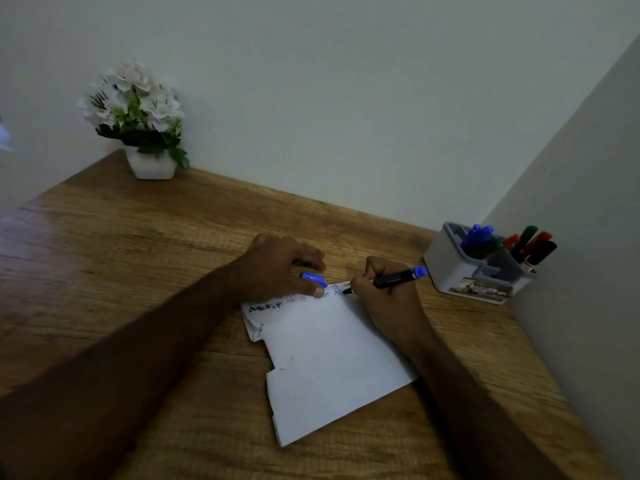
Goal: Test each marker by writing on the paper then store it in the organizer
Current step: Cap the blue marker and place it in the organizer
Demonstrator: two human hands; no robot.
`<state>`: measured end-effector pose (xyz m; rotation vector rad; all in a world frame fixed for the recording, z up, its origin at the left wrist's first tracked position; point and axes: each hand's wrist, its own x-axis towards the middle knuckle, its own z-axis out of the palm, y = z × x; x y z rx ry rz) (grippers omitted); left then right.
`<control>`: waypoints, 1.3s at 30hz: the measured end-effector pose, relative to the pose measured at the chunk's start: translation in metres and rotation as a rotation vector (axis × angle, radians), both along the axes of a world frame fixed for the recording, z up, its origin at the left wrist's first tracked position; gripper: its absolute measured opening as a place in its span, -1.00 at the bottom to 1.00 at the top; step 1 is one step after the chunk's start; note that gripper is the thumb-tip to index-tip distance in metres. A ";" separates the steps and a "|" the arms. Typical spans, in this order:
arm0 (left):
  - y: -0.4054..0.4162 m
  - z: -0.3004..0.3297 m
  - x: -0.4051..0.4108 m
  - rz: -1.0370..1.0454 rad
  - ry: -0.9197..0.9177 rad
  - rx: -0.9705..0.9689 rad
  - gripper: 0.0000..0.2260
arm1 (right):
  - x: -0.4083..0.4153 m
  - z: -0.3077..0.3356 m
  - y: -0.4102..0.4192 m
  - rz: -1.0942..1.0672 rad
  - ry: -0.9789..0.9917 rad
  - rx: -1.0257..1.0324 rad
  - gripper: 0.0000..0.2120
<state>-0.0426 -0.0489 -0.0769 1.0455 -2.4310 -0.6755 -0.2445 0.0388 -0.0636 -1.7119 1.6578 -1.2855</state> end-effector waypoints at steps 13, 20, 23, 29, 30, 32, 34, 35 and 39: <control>-0.001 0.000 0.000 -0.007 0.002 -0.012 -0.44 | -0.001 0.001 -0.001 0.002 -0.032 -0.031 -0.72; -0.002 0.000 0.000 -0.004 -0.001 -0.017 -0.44 | 0.000 0.000 -0.004 -0.016 -0.026 -0.025 -0.72; -0.003 -0.002 0.000 -0.003 0.005 -0.009 -0.37 | 0.000 0.000 -0.004 -0.031 -0.027 -0.031 -0.70; -0.003 -0.002 0.001 0.000 0.021 -0.015 -0.39 | 0.001 0.001 -0.001 -0.006 -0.046 -0.035 -0.66; -0.003 -0.003 0.000 0.000 0.023 -0.010 -0.38 | 0.000 0.002 0.000 -0.016 -0.050 -0.045 -0.67; -0.004 -0.004 0.000 -0.008 0.025 -0.009 -0.35 | -0.001 0.002 0.000 -0.045 -0.065 -0.073 -0.68; -0.004 -0.003 0.000 -0.011 0.025 -0.016 -0.35 | -0.001 0.002 -0.001 -0.054 -0.064 -0.075 -0.69; -0.004 -0.003 0.000 -0.010 0.028 -0.017 -0.37 | -0.001 0.002 -0.001 -0.053 -0.062 -0.068 -0.70; -0.004 -0.003 -0.001 -0.007 0.024 -0.018 -0.43 | 0.000 0.002 -0.002 -0.029 -0.055 -0.057 -0.70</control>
